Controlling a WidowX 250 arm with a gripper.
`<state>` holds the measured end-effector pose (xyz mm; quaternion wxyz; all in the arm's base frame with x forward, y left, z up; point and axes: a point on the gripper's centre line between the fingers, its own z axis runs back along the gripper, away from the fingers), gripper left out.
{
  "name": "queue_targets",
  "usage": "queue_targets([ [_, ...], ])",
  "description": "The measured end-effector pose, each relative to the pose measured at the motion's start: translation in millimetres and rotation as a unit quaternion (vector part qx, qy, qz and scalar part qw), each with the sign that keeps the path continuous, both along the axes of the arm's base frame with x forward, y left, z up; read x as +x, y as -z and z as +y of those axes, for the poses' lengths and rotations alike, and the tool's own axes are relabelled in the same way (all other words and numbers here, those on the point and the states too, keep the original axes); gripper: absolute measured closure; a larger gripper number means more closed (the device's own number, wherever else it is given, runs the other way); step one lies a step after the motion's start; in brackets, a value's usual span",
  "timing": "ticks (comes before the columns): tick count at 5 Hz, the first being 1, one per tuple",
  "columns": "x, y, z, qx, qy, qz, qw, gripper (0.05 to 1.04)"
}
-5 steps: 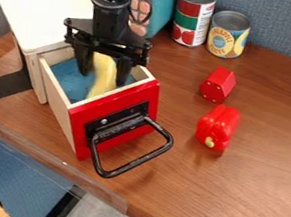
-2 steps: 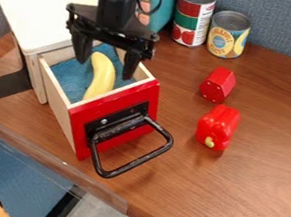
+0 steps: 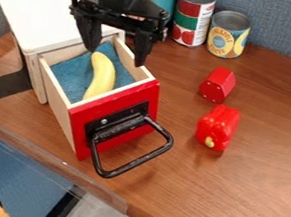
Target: Put yellow banana inside the drawer
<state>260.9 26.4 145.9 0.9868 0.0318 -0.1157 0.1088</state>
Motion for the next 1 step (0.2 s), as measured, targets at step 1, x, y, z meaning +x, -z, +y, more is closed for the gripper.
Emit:
queue_targets([
  [1, -3.8, -3.1, -27.0, -0.004, 0.042, 0.003, 0.9991, 0.083],
])
